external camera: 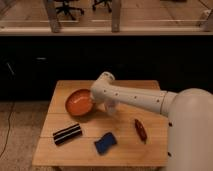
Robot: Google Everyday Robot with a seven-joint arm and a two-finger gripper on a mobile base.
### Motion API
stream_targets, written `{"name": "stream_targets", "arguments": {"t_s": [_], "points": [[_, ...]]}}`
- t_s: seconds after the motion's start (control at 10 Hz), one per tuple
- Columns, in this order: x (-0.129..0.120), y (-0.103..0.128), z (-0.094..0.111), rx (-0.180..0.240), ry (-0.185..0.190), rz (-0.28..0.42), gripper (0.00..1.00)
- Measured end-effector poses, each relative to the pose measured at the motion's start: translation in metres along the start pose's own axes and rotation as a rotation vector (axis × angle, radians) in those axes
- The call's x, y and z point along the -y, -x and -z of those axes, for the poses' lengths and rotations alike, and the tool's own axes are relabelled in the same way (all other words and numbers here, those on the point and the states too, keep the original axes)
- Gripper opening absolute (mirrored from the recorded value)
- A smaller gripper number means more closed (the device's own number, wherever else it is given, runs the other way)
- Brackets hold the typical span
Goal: Drag the ceramic bowl in a circle
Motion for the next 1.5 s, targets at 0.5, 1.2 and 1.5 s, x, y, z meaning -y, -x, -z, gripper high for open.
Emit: {"name": "stream_targets", "arguments": {"t_s": [0.5,1.2,1.5], "points": [[-0.009,-0.005,-0.001,-0.001,0.0,0.021,0.0],[-0.028,-0.012,0.003,-0.008,0.006,0.056,0.0],[-0.03,-0.015,0.004,-0.01,0.012,0.073,0.0]]}}
